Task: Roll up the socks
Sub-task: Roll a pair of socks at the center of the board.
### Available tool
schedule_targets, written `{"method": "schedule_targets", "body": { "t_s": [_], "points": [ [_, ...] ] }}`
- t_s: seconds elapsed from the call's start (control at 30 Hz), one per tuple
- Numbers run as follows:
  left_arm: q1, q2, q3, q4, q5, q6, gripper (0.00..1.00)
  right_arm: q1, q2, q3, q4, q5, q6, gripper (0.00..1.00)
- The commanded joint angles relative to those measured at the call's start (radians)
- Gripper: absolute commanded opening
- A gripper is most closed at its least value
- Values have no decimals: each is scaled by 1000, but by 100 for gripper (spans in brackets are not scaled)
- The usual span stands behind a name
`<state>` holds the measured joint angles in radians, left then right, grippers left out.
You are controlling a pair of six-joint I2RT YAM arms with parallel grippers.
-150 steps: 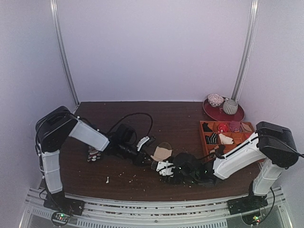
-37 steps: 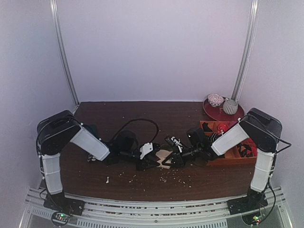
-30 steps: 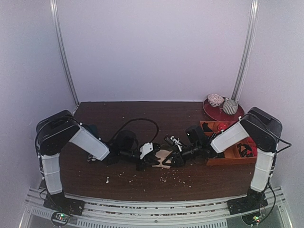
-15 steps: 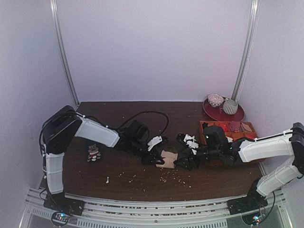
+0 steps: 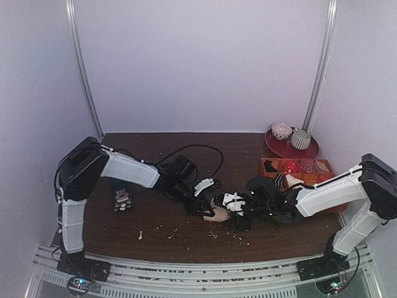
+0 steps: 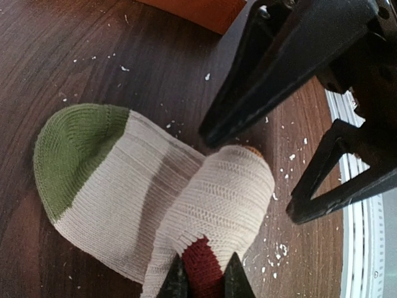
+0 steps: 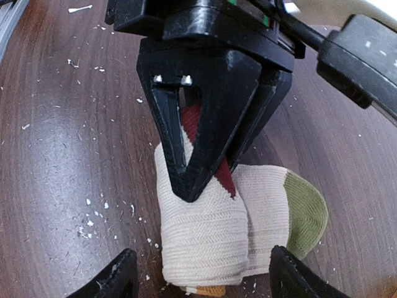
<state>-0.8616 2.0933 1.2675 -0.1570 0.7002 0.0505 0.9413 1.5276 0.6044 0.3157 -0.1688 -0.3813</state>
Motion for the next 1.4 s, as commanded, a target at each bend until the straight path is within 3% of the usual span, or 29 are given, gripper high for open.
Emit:
{"method": "schedule_targets", "body": {
  "t_s": [0.0, 0.27, 0.47, 0.53, 0.63, 0.7, 0.87, 0.93, 1.07, 1.17, 1.37],
  "points": [
    [-13, 101, -53, -273, -38, 11, 0, 6, 48, 52, -8, 15, -51, 72],
    [-13, 113, -38, -286, -28, 22, 0, 9, 95, 67, 2, -13, -31, 60],
    [-14, 130, -24, -293, -17, 25, 0, 12, 133, 80, -2, -38, 11, 37],
    [-14, 126, -23, -285, -31, 25, 10, 12, 152, 88, -18, -29, 37, 33],
    [-13, 84, -32, -234, -64, 16, 53, 11, 175, 81, -25, -23, 94, 27],
    [-11, 35, -42, -170, -110, 1, 74, 11, 186, 67, -26, -32, 140, 24],
    [3, -147, -194, 167, -238, -11, 80, 0, 147, -6, 20, -91, 298, 23],
    [4, -219, -262, 303, -258, -2, 96, -17, 130, -35, 40, -128, 385, 23],
    [2, -322, -410, 599, -255, 45, 98, -35, 123, -99, 104, -183, 585, 23],
    [1, -316, -490, 773, -198, 62, 98, -55, 141, -164, 201, -215, 726, 22],
    [-7, -196, -490, 914, -69, 55, 98, -84, 198, -232, 317, -266, 851, 22]
  ]
}}
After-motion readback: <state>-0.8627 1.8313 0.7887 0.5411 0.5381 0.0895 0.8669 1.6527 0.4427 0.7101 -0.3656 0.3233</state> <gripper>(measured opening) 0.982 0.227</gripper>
